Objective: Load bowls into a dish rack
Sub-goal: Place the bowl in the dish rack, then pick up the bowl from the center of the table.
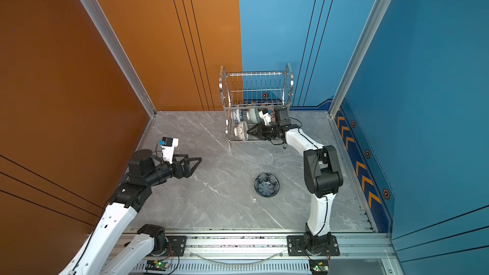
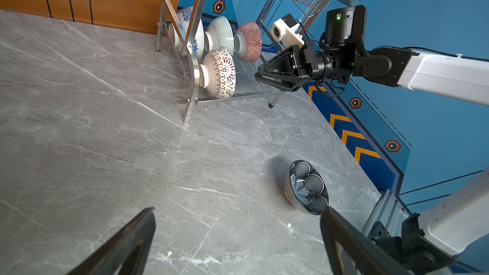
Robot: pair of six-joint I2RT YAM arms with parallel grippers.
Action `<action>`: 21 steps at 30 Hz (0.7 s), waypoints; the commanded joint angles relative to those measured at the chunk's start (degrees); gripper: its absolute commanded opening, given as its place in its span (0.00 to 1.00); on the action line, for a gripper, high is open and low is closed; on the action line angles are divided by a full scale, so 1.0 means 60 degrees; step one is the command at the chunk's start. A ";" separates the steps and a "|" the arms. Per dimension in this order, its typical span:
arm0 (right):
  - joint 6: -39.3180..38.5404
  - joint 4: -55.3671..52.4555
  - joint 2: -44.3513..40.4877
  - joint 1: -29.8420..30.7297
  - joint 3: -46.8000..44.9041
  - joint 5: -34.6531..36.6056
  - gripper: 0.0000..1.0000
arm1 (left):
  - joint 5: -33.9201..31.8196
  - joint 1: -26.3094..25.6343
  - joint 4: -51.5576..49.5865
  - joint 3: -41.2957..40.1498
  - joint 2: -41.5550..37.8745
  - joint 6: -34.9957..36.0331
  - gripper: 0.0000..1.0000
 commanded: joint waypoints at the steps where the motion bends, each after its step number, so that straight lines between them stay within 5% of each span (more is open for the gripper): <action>1: -0.0238 0.0338 -0.0405 -0.0101 -0.0334 0.0471 0.32 | 0.0235 -0.0042 -0.0045 -0.0110 -0.0057 0.0038 0.98; 11: -0.0392 0.0696 -0.1411 0.0010 -0.1358 0.1818 0.35 | 0.0305 -0.0048 -0.0047 -0.0109 -0.0055 0.0008 0.98; 15: -0.0561 0.1168 -0.1991 0.0252 -0.2074 0.2502 0.49 | 0.0437 -0.0070 -0.0039 -0.0095 -0.0073 0.0008 0.98; 19: -0.0898 0.1170 -0.2604 0.0572 -0.2507 0.3209 0.51 | 0.0880 -0.0115 0.0245 -0.0087 -0.0068 -0.0190 0.98; 20: -0.1023 0.1171 -0.2789 0.0657 -0.2640 0.3444 0.60 | 0.0932 -0.0142 0.0322 -0.0117 -0.0058 -0.0209 0.98; 21: -0.1259 0.1145 -0.3061 0.0778 -0.2829 0.3825 0.99 | 0.0942 -0.0184 0.0341 -0.0111 -0.0040 -0.0200 0.98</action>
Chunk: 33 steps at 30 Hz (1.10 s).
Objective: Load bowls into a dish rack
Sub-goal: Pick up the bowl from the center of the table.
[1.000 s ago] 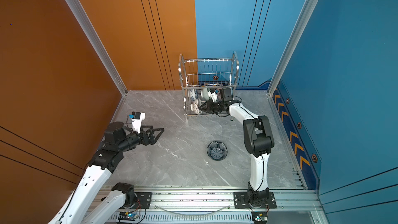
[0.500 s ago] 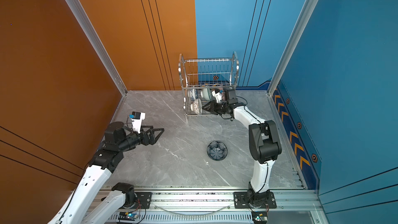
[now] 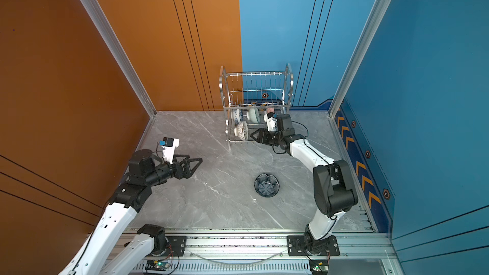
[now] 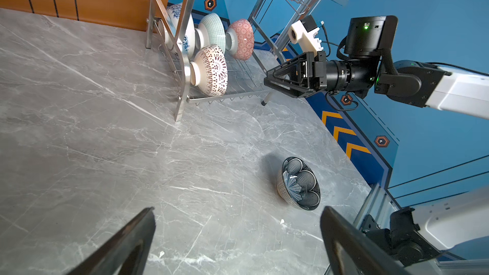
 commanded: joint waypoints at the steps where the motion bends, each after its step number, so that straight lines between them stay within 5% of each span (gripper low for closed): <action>1: -0.0921 0.0227 -0.0931 0.0374 -0.0544 0.1414 1.00 | 0.0501 -0.0153 0.0293 -0.0106 -0.0037 -0.0088 0.98; 9: -0.2306 0.0825 -0.3504 0.0815 -0.2425 0.4044 1.00 | -0.0463 -0.1454 0.0083 -0.0098 -0.0146 0.0235 0.98; 15: -0.2831 0.1701 -0.5197 0.0354 -0.4046 0.3841 1.00 | -0.4087 -0.4487 -0.1019 0.0427 0.0502 0.0789 0.99; 21: -0.2215 0.3517 -0.6380 -0.0426 -0.5888 0.3272 1.00 | -0.6007 -0.6482 -0.0964 0.0926 0.1635 0.0443 0.98; 25: -0.1041 0.4379 -0.6871 -0.0992 -0.6722 0.3547 1.00 | -0.5898 -0.6640 -0.0966 0.1273 0.2433 -0.0112 0.93; 30: -0.0922 0.2073 -0.6886 -0.1196 -0.5956 0.3318 1.00 | -0.5436 -0.6825 -0.1030 0.1786 0.3784 -0.1082 0.81; 33: -0.1261 0.0641 -0.6971 -0.0629 -0.5711 0.5027 1.00 | -0.5003 -0.6956 -0.1023 0.2156 0.4611 -0.1564 0.74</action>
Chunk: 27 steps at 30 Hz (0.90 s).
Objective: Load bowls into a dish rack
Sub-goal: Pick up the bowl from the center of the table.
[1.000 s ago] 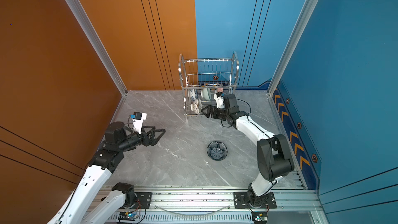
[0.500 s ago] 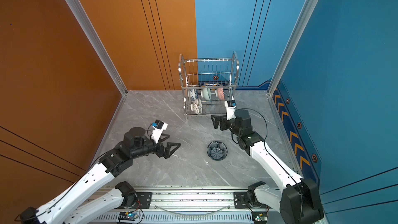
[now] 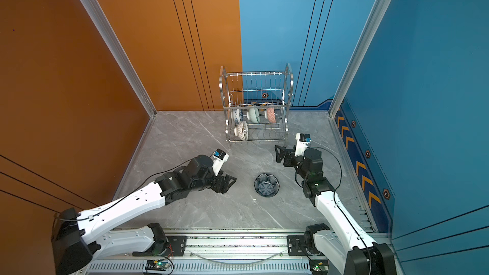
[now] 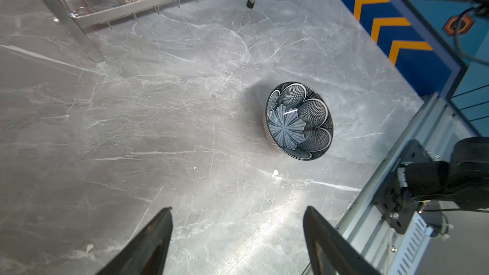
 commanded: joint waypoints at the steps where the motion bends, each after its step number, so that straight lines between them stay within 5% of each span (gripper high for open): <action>1: -0.0179 -0.1863 -0.0230 0.0652 0.0403 0.1874 1.00 | 0.0388 -0.0219 -0.0236 0.0579 0.0778 -0.0789 0.72; 10: -0.0410 -0.4905 -0.0586 0.3509 0.1391 0.5294 1.00 | -0.0194 -0.0735 -0.0139 0.1979 0.2920 -0.1186 0.62; 27: 0.1465 -0.6460 -0.2503 0.5733 0.0240 0.5942 0.99 | 0.0232 -0.0712 0.1017 0.3041 0.5190 -0.2311 0.47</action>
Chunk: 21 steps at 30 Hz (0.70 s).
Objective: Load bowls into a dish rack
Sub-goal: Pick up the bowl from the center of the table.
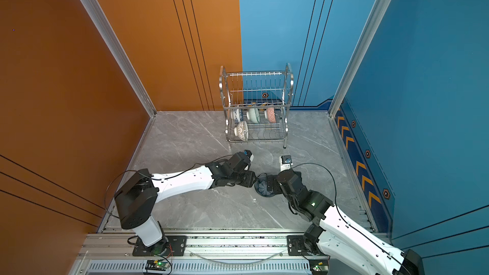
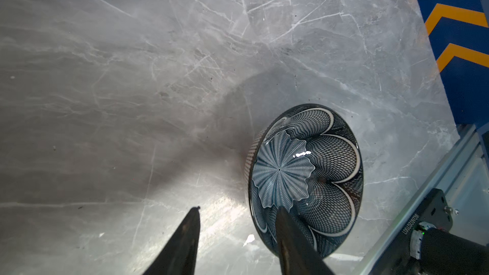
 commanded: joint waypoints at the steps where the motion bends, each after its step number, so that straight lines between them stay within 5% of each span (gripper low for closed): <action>1: 0.0340 -0.0657 -0.0326 0.0200 0.0022 0.0446 0.99 | 0.0146 0.0000 0.0086 0.0461 0.0136 -0.0188 0.47; 21: -0.0392 -0.1187 -0.1423 0.0058 -0.0197 0.0042 1.00 | 0.0384 -0.0123 -0.0570 0.1398 0.1200 -0.0442 0.40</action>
